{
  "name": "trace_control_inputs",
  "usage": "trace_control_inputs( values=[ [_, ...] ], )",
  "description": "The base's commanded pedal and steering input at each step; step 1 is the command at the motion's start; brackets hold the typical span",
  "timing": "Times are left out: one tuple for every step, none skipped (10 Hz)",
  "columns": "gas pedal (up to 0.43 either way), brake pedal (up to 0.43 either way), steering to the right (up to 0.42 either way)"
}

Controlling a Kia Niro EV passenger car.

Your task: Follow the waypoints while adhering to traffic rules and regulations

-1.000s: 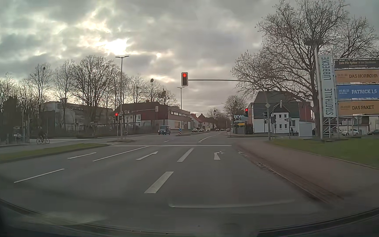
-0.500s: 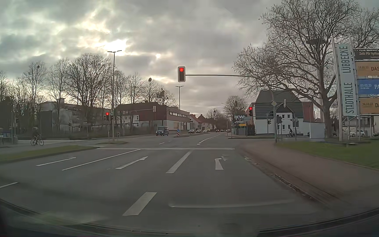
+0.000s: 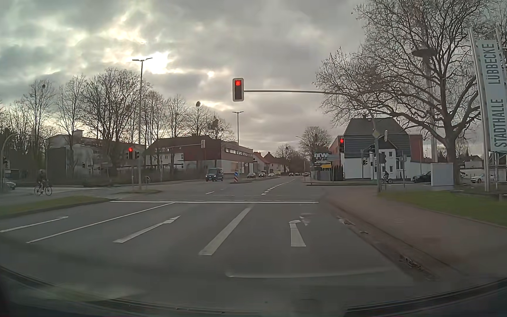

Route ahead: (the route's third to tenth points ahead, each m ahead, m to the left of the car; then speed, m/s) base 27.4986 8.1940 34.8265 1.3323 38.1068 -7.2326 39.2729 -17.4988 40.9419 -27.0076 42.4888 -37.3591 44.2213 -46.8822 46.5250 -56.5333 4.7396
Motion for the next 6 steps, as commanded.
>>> trace_control_inputs(
  values=[
    [0.000, 0.104, 0.004],
    [0.000, 0.110, 0.004],
    [0.000, 0.110, 0.005],
    [0.000, 0.085, 0.005],
    [0.000, 0.037, 0.006],
    [0.000, 0.000, 0.008]
  ],
)
